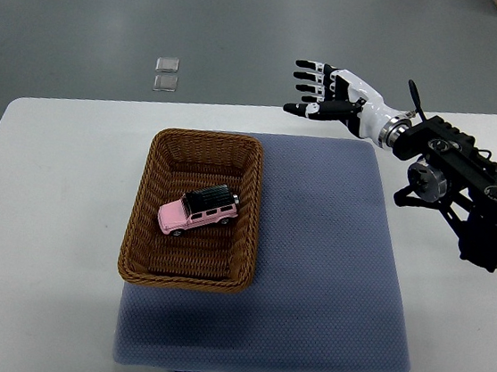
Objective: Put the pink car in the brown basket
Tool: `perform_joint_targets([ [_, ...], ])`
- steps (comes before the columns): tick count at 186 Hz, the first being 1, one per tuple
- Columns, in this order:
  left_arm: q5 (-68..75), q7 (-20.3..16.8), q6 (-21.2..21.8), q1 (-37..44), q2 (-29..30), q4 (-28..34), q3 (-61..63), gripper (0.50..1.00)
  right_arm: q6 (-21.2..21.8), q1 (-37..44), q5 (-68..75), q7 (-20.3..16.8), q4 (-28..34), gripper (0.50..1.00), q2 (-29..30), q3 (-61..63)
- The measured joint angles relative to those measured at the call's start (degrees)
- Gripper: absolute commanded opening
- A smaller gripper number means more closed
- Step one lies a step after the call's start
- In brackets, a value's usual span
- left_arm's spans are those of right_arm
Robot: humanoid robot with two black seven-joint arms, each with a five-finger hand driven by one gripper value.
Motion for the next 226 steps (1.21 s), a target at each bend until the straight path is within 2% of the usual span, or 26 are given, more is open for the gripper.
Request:
perform_joint_targets([
  [76, 0.0, 0.0, 0.0, 0.0, 0.0, 0.1, 0.0, 1.0, -3.0, -4.0, 19.8, 2.7, -9.5, 0.895, 3.6, 7.0],
  [115, 0.0, 0.0, 0.0, 0.1, 0.0, 0.1, 0.0, 1.0, -3.2, -4.0, 20.9, 5.5, -10.9, 0.897, 3.5, 7.5],
  [156, 0.1, 0.0, 0.0, 0.2, 0.0, 0.1, 0.0, 1.0, -3.5, -4.1, 21.9, 5.9, -13.4, 0.897, 3.6, 12.4],
  [226, 0.1, 0.0, 0.0, 0.1, 0.0, 0.0, 0.0, 1.0, -5.7, -4.1, 22.0, 6.4, -13.8, 0.897, 3.7, 13.0],
])
